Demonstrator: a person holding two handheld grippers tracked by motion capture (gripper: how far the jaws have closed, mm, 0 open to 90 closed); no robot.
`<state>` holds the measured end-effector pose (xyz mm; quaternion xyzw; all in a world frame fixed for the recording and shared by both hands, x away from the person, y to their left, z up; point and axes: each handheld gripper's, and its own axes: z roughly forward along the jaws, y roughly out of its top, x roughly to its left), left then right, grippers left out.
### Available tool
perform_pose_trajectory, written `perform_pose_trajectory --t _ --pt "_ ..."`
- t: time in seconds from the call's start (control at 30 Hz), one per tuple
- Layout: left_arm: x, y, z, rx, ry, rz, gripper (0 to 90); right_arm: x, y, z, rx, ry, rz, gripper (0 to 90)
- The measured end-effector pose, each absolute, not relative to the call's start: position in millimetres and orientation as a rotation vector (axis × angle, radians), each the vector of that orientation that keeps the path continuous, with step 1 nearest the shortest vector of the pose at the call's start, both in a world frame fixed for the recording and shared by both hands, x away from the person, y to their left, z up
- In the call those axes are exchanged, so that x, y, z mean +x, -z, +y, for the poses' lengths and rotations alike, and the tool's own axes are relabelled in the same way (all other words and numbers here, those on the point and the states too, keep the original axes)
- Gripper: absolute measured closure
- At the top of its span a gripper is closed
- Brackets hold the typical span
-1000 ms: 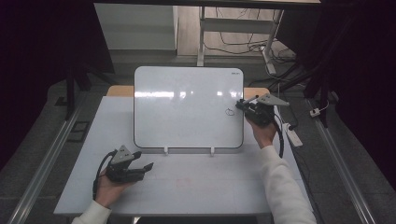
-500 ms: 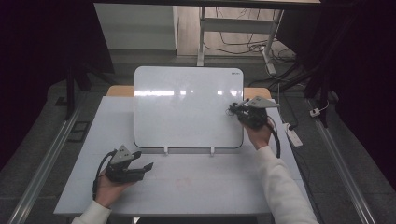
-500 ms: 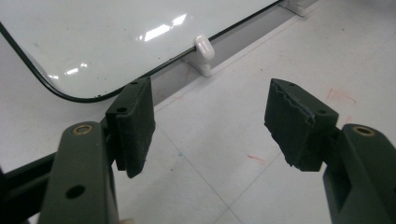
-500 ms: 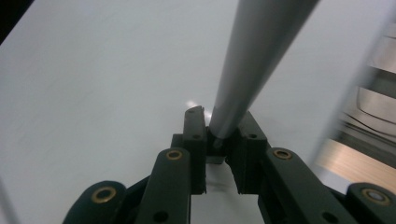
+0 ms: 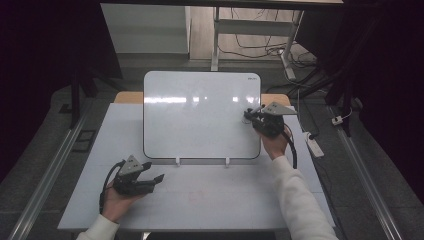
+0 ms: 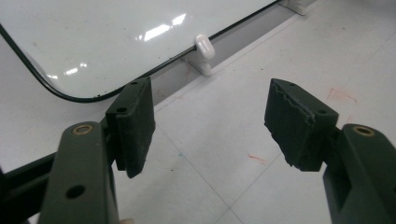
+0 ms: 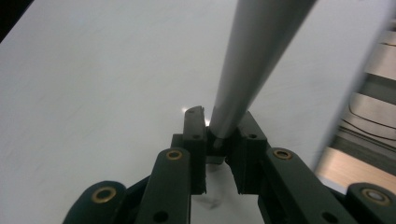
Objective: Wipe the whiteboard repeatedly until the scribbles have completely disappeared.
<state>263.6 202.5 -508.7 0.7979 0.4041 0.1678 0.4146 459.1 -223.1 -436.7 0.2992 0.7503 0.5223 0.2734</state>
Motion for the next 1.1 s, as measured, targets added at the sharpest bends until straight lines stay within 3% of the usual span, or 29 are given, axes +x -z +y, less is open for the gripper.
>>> perform_pose_trajectory --t 0.2,0.37,0.53,0.7,0.87,1.1 --pt "264 509 205 1.997 -0.422 1.022 33.9 447 445 -207 0.656 -1.32 2.138 77.8" --pt "263 508 203 1.999 -0.424 1.016 33.8 455 439 -230 0.798 -1.386 2.04 77.7" --pt "264 509 204 2.0 -0.424 1.023 33.8 442 447 -212 0.632 -1.275 2.166 77.8" --pt "263 508 203 2.001 -0.426 1.018 33.8 454 439 -229 0.769 -1.355 2.072 77.7" --pt "265 509 203 2.004 -0.422 1.024 33.8 442 447 -208 0.632 -1.277 2.161 77.8" --pt "264 509 202 2.005 -0.424 1.018 33.8 447 444 -221 0.771 -1.353 2.05 77.7"
